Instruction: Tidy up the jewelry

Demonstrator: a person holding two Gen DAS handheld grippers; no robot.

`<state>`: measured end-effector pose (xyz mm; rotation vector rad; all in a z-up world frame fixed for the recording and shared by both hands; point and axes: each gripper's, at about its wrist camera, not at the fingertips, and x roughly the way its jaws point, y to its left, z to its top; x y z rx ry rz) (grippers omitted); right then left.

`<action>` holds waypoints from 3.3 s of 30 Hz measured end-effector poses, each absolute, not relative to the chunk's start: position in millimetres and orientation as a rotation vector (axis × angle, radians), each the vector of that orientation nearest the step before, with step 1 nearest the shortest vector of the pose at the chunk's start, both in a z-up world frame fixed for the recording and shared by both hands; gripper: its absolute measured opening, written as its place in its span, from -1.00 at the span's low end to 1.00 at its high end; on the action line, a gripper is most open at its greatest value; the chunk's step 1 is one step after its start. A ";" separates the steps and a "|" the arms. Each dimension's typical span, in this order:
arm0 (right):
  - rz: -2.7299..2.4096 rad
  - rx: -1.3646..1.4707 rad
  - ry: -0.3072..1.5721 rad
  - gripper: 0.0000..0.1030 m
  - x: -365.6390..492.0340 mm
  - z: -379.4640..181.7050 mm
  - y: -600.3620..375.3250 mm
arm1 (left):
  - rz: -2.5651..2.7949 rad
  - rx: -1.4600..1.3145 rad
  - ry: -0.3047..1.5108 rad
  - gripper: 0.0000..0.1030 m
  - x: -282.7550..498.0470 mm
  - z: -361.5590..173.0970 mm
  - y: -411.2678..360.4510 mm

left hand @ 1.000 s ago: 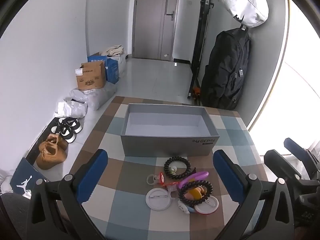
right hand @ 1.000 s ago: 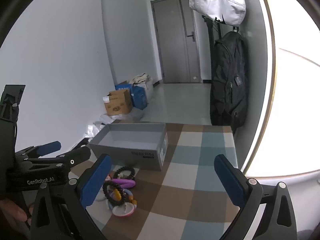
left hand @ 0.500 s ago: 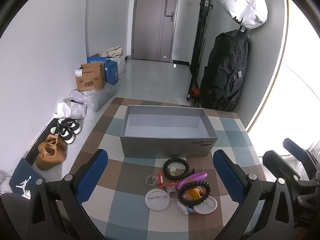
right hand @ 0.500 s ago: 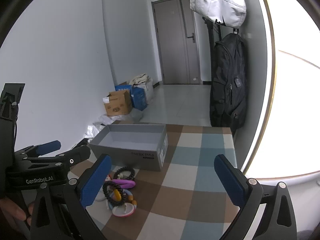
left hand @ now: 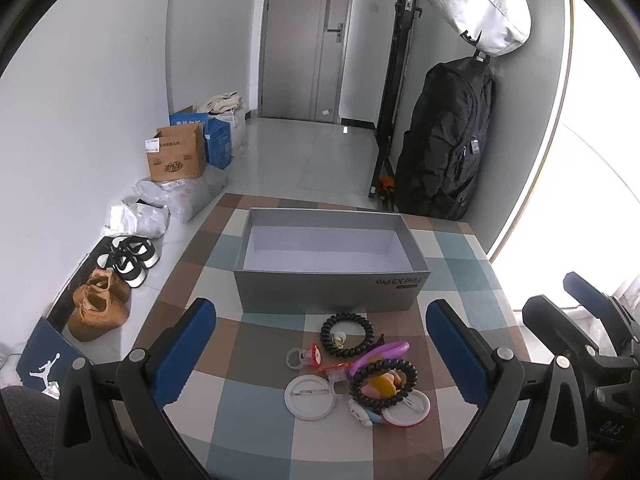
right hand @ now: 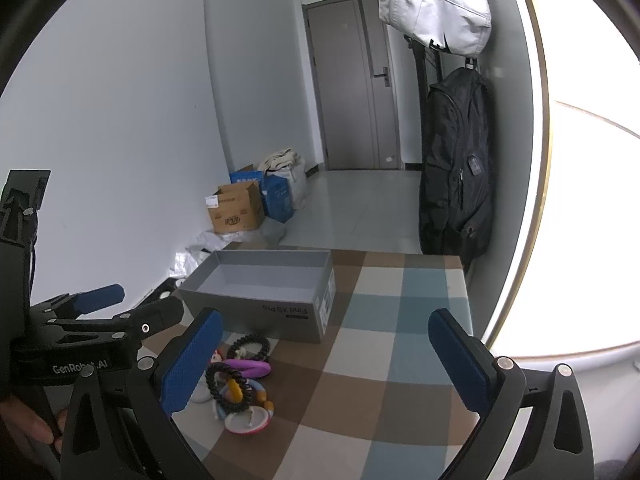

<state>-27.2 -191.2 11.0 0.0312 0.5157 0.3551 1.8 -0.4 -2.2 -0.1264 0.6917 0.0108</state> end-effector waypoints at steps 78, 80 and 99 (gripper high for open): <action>0.330 0.119 0.592 1.00 0.5 1.4 -200.7 | -0.283 -0.220 0.959 -0.89 15.6 -51.9 2.3; 0.329 0.117 0.597 1.00 0.2 1.3 -201.8 | -0.281 -0.209 0.960 -0.90 15.7 -51.4 1.7; 0.499 0.158 0.917 0.94 6.0 -47.1 -180.9 | -0.294 -0.370 0.816 -0.90 15.7 -23.7 33.0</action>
